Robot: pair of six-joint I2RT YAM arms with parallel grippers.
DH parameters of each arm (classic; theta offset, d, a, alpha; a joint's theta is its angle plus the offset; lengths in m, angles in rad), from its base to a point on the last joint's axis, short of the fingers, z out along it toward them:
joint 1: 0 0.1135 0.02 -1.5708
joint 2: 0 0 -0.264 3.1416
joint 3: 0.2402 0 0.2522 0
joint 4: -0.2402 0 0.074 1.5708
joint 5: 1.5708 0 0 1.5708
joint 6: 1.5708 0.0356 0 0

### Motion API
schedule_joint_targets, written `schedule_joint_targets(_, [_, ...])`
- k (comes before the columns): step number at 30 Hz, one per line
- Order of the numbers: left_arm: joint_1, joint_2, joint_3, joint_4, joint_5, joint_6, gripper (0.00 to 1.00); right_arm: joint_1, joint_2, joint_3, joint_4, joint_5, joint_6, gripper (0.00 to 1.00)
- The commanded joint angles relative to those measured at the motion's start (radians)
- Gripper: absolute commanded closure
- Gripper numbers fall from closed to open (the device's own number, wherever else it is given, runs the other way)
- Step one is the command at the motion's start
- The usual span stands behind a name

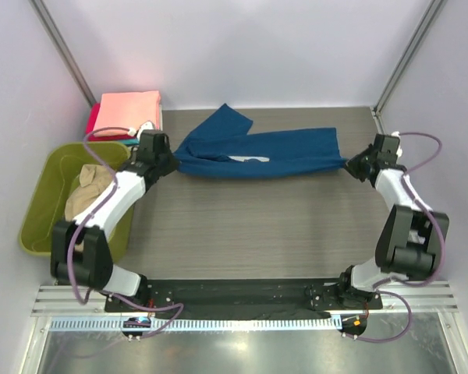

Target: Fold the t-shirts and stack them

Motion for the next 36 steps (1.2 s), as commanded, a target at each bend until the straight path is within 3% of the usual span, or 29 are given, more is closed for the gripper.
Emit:
schedule_joint_targets(1, [0.004,-0.104,-0.138,-0.038,-0.015,-0.027,1.00,-0.045,-0.118,-0.150,-0.047,0.018,0.012,0.99])
schedule_joint_targets(6, [0.004,-0.250,-0.396,-0.001,0.008,-0.092,1.00,-0.098,-0.195,-0.388,-0.016,0.028,0.024,0.99])
schedule_joint_targets(9, [0.006,-0.310,-0.459,-0.025,0.029,-0.119,0.99,-0.148,-0.279,-0.474,-0.020,-0.001,0.035,0.99])
schedule_joint_targets(14, [0.004,-0.492,-0.557,-0.068,0.057,-0.178,0.95,-0.165,-0.442,-0.528,-0.075,0.004,0.053,0.99])
schedule_joint_targets(21, [0.004,-0.701,-0.600,-0.209,0.062,-0.219,0.80,-0.165,-0.600,-0.537,-0.194,-0.001,0.064,0.99])
schedule_joint_targets(22, [0.004,-0.720,-0.600,-0.226,0.060,-0.221,0.76,-0.165,-0.634,-0.543,-0.205,0.001,0.067,0.95])
schedule_joint_targets(24, [0.004,-0.772,-0.597,-0.263,0.063,-0.224,0.65,-0.165,-0.661,-0.554,-0.210,-0.016,0.067,0.67])
schedule_joint_targets(25, [0.004,-0.786,-0.594,-0.277,0.063,-0.224,0.61,-0.167,-0.669,-0.556,-0.213,-0.025,0.066,0.46])
schedule_joint_targets(26, [0.004,-0.815,-0.591,-0.298,0.062,-0.221,0.53,-0.167,-0.678,-0.559,-0.214,-0.030,0.066,0.19])
schedule_joint_targets(29, [0.006,-0.844,-0.576,-0.297,0.072,-0.210,0.45,-0.165,-0.681,-0.553,-0.220,-0.045,0.066,0.08])
schedule_joint_targets(36, [-0.019,-0.728,-0.444,-0.214,0.068,-0.074,0.43,-0.165,-0.709,-0.591,-0.118,-0.134,0.081,0.08])
